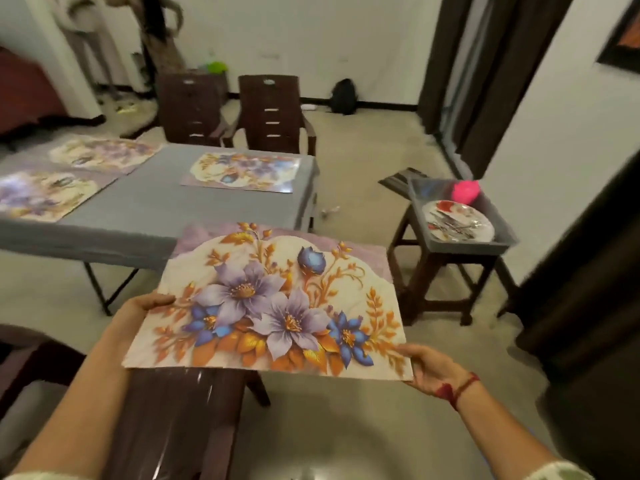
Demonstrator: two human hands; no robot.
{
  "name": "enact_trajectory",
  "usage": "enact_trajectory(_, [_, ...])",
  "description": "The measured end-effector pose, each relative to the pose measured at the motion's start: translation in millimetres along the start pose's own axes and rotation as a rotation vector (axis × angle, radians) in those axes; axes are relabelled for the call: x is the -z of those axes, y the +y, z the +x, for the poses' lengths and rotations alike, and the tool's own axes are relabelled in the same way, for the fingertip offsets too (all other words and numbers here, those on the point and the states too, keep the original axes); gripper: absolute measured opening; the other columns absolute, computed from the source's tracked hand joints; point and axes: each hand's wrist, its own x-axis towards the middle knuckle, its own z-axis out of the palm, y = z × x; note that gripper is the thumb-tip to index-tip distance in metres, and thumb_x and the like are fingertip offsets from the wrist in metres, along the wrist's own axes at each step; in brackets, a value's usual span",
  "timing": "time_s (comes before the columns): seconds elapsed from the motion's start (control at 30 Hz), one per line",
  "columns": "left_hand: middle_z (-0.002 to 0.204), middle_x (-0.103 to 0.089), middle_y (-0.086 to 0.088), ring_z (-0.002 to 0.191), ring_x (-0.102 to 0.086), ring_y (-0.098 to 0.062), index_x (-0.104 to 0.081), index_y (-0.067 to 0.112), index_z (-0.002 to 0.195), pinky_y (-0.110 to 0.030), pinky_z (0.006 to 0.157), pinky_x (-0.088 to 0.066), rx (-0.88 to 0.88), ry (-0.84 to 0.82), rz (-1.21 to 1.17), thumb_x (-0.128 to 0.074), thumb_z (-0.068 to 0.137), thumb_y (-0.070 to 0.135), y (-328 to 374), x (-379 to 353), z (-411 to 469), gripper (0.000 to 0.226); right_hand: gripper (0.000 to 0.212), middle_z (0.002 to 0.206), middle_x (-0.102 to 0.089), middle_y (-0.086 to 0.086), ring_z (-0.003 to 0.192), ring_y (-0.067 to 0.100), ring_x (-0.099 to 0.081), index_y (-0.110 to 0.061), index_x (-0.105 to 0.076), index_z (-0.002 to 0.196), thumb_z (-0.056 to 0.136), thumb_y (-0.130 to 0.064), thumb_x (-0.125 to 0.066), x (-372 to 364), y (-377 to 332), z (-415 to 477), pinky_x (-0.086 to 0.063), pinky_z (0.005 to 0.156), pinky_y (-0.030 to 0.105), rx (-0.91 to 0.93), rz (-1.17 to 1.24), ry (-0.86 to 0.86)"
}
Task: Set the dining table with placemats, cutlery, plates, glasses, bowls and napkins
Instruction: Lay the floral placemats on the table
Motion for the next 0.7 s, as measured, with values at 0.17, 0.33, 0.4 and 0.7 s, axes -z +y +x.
enact_trajectory(0.17, [0.086,-0.071,-0.025,0.067,-0.070,-0.039,-0.071,-0.005,0.094,-0.050,0.053,-0.056,-0.035,-0.053,-0.076,-0.081,0.035,0.001,33.6,-98.8,-26.2,0.059,0.059,0.092,-0.071,0.021,0.067,0.030,-0.071,-0.005,-0.046,0.126,0.073,-0.002,-0.074,-41.2,-74.5,96.7,-0.058,0.051,0.038,0.044,-0.136,-0.043])
enact_trajectory(0.33, [0.090,-0.072,-0.021,0.071,-0.072,-0.033,-0.065,-0.004,0.103,-0.043,0.049,-0.057,-0.149,0.229,-0.217,-0.065,0.072,0.015,85.0,-80.4,35.0,0.036,0.034,0.096,-0.068,0.022,0.065,0.029,-0.071,-0.003,-0.042,0.124,0.093,0.008,-0.044,-91.3,-135.1,182.1,-0.058,0.049,0.037,0.048,-0.274,-0.117])
enact_trajectory(0.4, [0.111,-0.068,-0.022,0.087,-0.071,-0.032,-0.071,-0.003,0.103,-0.044,0.056,-0.059,-0.321,0.223,-0.399,-0.079,0.063,0.024,105.7,-62.2,65.8,0.049,0.037,0.107,-0.063,0.025,0.069,0.031,-0.071,-0.004,-0.041,0.126,0.092,0.011,-0.044,-115.3,-156.9,212.6,-0.058,0.052,0.039,0.043,-0.248,-0.158])
enact_trajectory(0.7, [0.103,-0.063,-0.004,0.085,-0.061,-0.018,-0.055,0.020,0.118,-0.033,0.066,-0.058,-0.365,0.569,-0.340,-0.054,0.091,0.045,133.0,-70.4,198.6,0.037,0.052,0.126,-0.058,0.023,0.110,0.039,-0.060,-0.005,-0.048,0.130,0.088,0.023,-0.034,-251.0,-181.8,326.5,-0.049,0.091,0.057,0.068,-0.127,-0.254])
